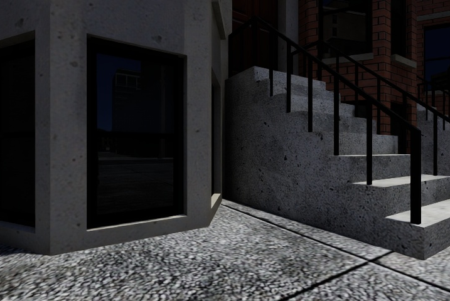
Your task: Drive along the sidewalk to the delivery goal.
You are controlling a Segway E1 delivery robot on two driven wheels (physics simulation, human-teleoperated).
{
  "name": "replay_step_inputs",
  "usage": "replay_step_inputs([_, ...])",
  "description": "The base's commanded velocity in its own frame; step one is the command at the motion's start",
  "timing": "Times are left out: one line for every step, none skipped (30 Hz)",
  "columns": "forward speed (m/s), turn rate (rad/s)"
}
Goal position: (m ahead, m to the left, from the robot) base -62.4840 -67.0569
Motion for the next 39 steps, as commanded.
replay_step_inputs([0.00,0.00])
replay_step_inputs([0.00,0.00])
replay_step_inputs([0.00,0.00])
replay_step_inputs([0.00,0.00])
replay_step_inputs([0.00,0.00])
replay_step_inputs([0.00,0.00])
replay_step_inputs([0.00,0.00])
replay_step_inputs([0.00,0.00])
replay_step_inputs([0.00,0.00])
replay_step_inputs([0.00,0.00])
replay_step_inputs([0.00,0.00])
replay_step_inputs([0.00,0.00])
replay_step_inputs([0.00,0.00])
replay_step_inputs([0.00,0.00])
replay_step_inputs([0.00,0.00])
replay_step_inputs([0.00,0.00])
replay_step_inputs([0.00,0.00])
replay_step_inputs([0.00,0.00])
replay_step_inputs([0.00,0.00])
replay_step_inputs([0.00,0.00])
replay_step_inputs([0.00,0.00])
replay_step_inputs([0.00,0.00])
replay_step_inputs([0.00,0.00])
replay_step_inputs([0.00,0.00])
replay_step_inputs([0.00,0.00])
replay_step_inputs([0.00,0.00])
replay_step_inputs([0.00,0.00])
replay_step_inputs([0.00,0.00])
replay_step_inputs([0.00,0.00])
replay_step_inputs([0.00,0.00])
replay_step_inputs([0.00,-0.07])
replay_step_inputs([0.04,-0.26])
replay_step_inputs([0.21,-0.40])
replay_step_inputs([0.21,-0.40])
replay_step_inputs([0.26,-0.44])
replay_step_inputs([0.35,-0.45])
replay_step_inputs([0.40,-0.45])
replay_step_inputs([0.40,-0.45])
replay_step_inputs([0.44,-0.46])
